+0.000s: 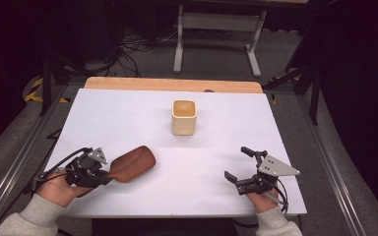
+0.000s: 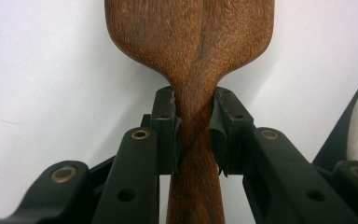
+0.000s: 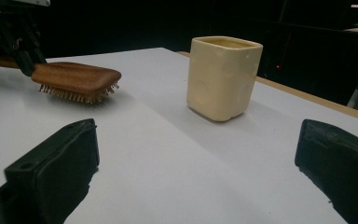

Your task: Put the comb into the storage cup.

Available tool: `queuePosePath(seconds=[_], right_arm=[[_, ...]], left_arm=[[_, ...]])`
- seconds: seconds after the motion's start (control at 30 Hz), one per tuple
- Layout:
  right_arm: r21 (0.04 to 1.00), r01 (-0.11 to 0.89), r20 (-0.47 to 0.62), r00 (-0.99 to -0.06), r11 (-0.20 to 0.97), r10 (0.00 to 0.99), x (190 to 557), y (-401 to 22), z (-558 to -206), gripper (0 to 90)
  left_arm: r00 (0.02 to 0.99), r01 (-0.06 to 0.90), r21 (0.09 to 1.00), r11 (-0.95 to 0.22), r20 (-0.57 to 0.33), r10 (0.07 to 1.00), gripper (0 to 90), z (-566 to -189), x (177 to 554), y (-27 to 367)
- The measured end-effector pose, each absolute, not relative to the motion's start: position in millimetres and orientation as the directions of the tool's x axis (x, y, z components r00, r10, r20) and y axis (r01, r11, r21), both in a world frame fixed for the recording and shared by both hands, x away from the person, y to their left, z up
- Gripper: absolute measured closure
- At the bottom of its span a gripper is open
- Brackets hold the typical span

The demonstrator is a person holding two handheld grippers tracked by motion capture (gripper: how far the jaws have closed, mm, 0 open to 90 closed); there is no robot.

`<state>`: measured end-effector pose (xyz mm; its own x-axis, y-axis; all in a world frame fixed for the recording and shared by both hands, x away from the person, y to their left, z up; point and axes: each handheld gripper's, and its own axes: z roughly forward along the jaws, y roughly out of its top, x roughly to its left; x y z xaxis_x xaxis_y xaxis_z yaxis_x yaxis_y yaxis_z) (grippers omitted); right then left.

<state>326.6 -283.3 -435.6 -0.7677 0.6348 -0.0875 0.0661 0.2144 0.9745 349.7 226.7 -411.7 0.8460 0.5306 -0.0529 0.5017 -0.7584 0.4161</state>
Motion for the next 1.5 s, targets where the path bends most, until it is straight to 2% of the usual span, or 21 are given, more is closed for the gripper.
queuePosePath(seconds=[0.3,0.77,1.17,1.5], right_arm=[[0.973,0.054,-0.098,-0.782,0.224,0.615,326,-276,-433,0.5],[0.971,0.039,-0.107,-0.810,0.235,0.577,324,-263,-428,1.3],[0.971,0.034,-0.101,-0.837,0.235,0.538,327,-248,-418,1.5],[0.968,0.043,-0.086,-0.868,0.247,0.489,334,-231,-409,2.9]], left_arm=[[0.832,0.477,0.570,-0.669,-0.047,0.554,73.2,-397,340,232],[0.825,0.390,0.745,-0.541,-0.022,0.564,73.1,-384,326,238],[0.829,0.272,0.847,-0.457,0.035,0.558,73.1,-388,317,224],[0.834,0.234,0.879,-0.416,0.038,0.550,73.0,-395,319,212]])
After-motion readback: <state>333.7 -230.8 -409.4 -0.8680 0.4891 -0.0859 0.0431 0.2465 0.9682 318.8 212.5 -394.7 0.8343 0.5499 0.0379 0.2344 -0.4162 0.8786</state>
